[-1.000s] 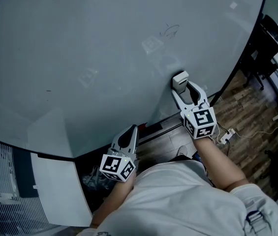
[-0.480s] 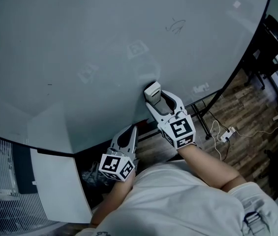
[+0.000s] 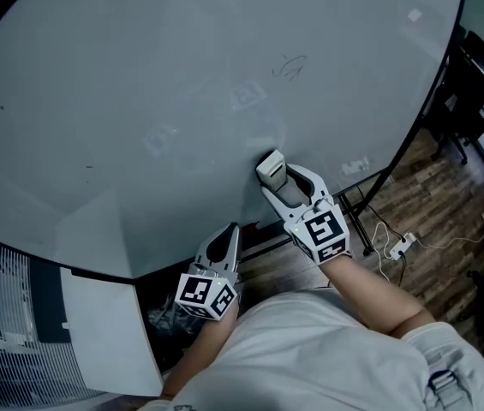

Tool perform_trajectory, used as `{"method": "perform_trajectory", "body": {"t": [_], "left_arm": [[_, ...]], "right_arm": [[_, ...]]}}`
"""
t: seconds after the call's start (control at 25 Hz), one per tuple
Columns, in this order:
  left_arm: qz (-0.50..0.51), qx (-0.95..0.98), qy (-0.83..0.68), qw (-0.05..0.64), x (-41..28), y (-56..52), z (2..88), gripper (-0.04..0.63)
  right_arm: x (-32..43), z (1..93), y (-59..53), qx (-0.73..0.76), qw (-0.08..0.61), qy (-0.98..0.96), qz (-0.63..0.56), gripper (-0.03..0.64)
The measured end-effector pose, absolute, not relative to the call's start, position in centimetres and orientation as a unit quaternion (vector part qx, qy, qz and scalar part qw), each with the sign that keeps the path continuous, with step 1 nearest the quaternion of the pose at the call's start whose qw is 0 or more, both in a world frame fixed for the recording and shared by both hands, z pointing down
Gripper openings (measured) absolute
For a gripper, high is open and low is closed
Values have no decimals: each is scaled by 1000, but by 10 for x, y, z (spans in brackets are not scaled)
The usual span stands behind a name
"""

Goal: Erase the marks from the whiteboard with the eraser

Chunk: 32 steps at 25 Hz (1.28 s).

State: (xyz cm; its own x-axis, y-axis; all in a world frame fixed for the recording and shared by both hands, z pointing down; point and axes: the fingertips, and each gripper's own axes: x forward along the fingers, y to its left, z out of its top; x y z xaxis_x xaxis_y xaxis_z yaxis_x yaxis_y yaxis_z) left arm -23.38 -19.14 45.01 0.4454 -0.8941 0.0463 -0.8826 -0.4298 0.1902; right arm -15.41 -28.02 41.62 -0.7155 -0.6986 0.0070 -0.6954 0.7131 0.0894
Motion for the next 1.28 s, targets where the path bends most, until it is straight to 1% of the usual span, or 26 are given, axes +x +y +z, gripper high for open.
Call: {"method": "perform_trajectory", "body": {"t": [0.32, 0.56, 1.0, 1.12, 1.28], "left_arm": [[-36, 845, -525, 97, -183, -216, 449, 8], [-43, 844, -524, 102, -136, -240, 448, 8], [-51, 840, -528, 111, -74, -268, 451, 8], [-49, 838, -531, 119, -67, -272, 457, 8], [-49, 838, -529, 120, -63, -273, 461, 8]], "right_arm": [[-79, 392, -312, 396, 8, -916, -67, 244], [-11, 388, -343, 410, 16, -909, -73, 244], [131, 375, -407, 469, -3, -882, -44, 244], [152, 375, -418, 483, -8, -875, -38, 244], [153, 374, -421, 488, -10, -872, -32, 244]]}}
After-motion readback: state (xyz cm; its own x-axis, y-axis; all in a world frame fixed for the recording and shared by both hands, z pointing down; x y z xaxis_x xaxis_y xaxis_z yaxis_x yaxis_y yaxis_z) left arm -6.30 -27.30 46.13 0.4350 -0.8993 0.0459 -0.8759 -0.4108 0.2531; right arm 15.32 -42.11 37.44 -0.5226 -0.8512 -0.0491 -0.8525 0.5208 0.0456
